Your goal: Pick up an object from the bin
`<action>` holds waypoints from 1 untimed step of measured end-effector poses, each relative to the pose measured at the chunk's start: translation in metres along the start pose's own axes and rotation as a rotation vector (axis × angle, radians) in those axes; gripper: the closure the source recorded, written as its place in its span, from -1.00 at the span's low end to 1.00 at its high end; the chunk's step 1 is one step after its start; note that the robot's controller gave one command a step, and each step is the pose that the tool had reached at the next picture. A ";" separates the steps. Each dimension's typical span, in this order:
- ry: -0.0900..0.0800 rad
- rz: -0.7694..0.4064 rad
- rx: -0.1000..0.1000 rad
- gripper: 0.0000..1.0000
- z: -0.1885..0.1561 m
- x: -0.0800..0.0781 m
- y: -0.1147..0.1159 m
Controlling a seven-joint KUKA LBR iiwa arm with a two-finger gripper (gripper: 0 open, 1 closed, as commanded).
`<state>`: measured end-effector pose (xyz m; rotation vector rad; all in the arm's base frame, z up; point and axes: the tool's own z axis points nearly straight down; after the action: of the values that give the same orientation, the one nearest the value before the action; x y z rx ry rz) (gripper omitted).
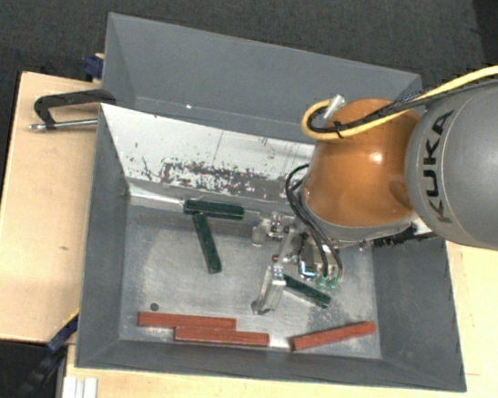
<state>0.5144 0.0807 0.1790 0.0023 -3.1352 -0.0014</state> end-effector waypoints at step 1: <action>-0.007 0.001 -0.001 -1.00 -0.004 -0.001 0.000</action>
Offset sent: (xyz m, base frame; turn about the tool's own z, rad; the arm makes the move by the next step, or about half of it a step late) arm 0.0790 0.0274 -0.0641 -0.1304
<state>0.5157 0.0802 0.1829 0.0001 -3.1423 -0.0022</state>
